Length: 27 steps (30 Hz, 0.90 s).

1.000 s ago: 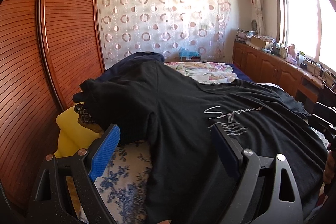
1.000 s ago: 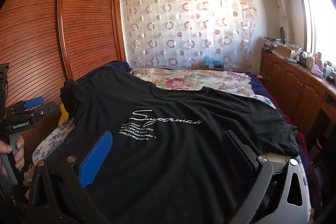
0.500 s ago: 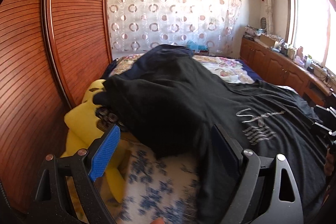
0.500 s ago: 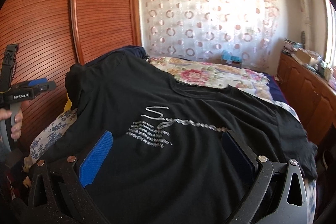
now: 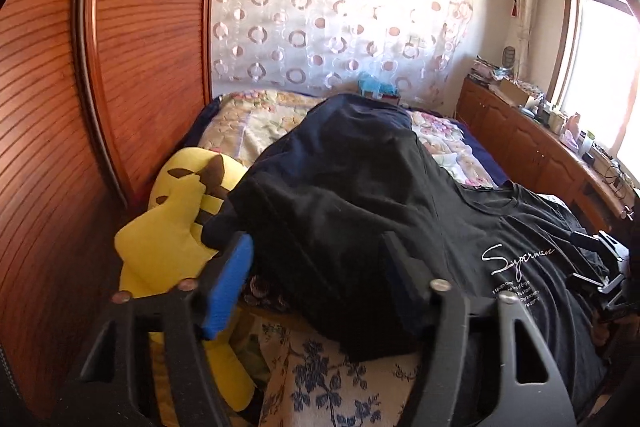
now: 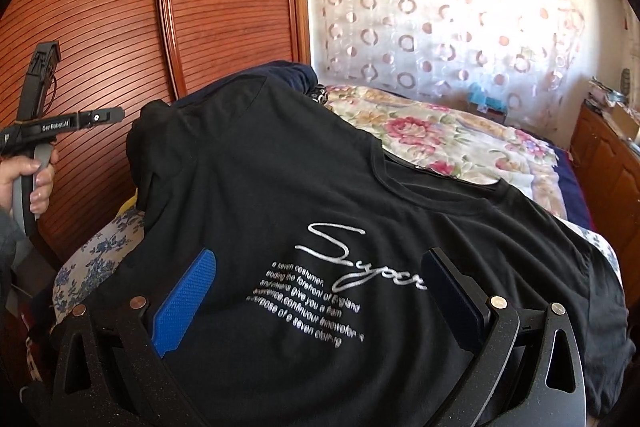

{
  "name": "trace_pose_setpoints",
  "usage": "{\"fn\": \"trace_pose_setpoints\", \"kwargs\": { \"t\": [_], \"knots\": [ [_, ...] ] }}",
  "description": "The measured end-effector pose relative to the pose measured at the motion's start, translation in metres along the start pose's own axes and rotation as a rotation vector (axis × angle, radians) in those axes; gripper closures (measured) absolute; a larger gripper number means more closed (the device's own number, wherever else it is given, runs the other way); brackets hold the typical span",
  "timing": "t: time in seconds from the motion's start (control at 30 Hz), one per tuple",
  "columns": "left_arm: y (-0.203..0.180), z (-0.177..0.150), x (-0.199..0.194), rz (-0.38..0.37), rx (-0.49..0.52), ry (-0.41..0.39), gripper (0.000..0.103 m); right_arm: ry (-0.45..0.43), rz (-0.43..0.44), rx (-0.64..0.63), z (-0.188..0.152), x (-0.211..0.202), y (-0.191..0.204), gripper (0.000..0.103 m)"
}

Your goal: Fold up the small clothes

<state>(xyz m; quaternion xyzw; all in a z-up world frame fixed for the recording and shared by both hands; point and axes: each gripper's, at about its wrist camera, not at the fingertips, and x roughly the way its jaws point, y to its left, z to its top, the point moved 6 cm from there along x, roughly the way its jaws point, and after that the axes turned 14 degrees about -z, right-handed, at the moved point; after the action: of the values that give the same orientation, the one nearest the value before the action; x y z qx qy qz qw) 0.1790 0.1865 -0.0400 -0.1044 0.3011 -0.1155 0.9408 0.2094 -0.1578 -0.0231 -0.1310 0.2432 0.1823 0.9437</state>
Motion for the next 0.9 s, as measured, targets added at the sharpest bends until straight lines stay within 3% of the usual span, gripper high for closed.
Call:
{"fn": "trace_pose_setpoints", "kwargs": {
  "t": [0.07,0.27,0.3,0.33,0.37,0.43,0.53,0.7,0.9],
  "knots": [
    [0.004,0.003,0.010,-0.003,-0.007,0.022,0.049,0.017,0.008,-0.005,0.007,0.011,-0.001,0.001],
    [0.023,0.009,0.030,0.000,-0.077,0.062,0.050,0.050,0.043,-0.019,0.023,0.035,-0.003,0.001],
    [0.023,0.009,0.031,-0.009,-0.082,0.067,0.056,0.056,0.049,-0.021,0.027,0.039,-0.002,0.001],
    [0.021,0.009,0.034,-0.029,-0.079,0.079,0.070,0.062,0.055,-0.022,0.029,0.042,-0.003,0.001],
    [0.020,0.008,0.036,-0.024,-0.072,0.097,0.071,0.068,0.062,-0.022,0.030,0.045,-0.005,0.001],
    [0.018,0.006,0.038,0.006,-0.043,0.114,0.085,0.075,0.069,-0.027,0.035,0.053,0.001,0.001],
    [0.017,0.004,0.038,0.024,-0.025,0.135,0.093,0.087,0.078,-0.030,0.040,0.064,-0.001,0.001],
    [0.017,0.004,0.034,0.038,-0.009,0.154,0.099,0.106,0.097,-0.026,0.045,0.082,0.001,0.001],
    [-0.004,0.023,0.015,-0.009,0.016,0.090,0.101,0.101,0.102,-0.013,0.046,0.089,0.000,0.001]
  ]
}}
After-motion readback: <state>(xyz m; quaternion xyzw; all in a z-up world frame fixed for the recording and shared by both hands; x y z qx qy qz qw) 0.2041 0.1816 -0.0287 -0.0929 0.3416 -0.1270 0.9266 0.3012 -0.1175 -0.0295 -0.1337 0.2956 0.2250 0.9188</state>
